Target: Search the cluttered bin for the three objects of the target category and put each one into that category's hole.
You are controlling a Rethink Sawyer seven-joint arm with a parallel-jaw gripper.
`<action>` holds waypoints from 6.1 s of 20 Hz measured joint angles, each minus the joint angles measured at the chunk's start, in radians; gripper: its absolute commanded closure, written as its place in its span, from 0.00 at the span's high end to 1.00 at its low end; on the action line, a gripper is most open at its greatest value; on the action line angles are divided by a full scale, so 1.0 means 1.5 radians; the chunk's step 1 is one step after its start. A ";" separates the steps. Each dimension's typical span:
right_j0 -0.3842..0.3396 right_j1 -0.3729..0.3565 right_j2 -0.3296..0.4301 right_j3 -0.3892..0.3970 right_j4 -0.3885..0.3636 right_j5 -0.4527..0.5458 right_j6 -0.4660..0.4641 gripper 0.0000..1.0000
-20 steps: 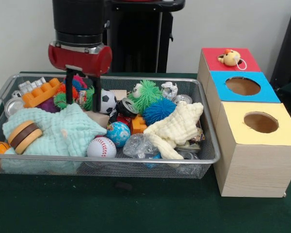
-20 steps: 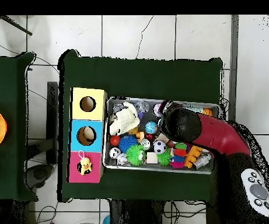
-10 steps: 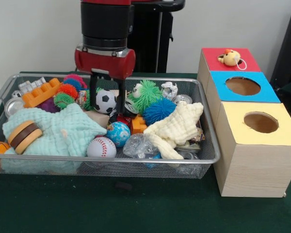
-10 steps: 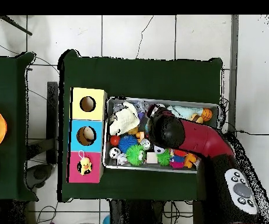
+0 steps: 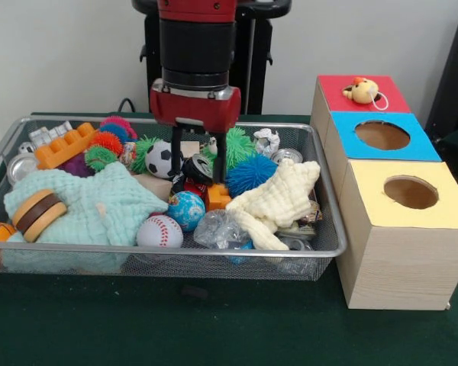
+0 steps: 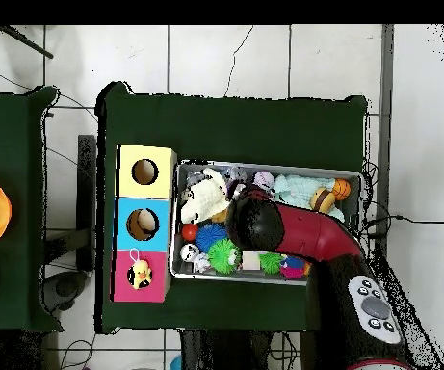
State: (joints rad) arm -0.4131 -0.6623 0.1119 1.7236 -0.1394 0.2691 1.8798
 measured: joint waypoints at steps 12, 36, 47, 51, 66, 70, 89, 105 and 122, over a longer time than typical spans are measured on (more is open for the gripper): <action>0.058 0.020 0.000 0.023 0.030 -0.040 0.000 1.00; 0.106 0.020 -0.012 0.087 0.082 -0.100 0.000 1.00; 0.153 0.035 -0.025 0.097 0.117 -0.134 0.000 1.00; 0.166 0.053 -0.037 0.097 0.127 -0.154 0.000 1.00; 0.159 0.066 -0.050 0.099 0.129 -0.170 0.000 0.00; 0.142 0.058 -0.048 0.099 0.129 -0.166 0.000 0.00; -0.097 -0.058 -0.031 0.023 0.035 0.116 0.000 0.00; -0.113 -0.061 0.038 0.006 -0.031 0.116 0.000 1.00; -0.023 -0.056 0.040 0.006 -0.037 0.094 0.000 1.00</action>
State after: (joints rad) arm -0.4479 -0.7465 0.1720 1.7332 -0.1942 0.4100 1.8801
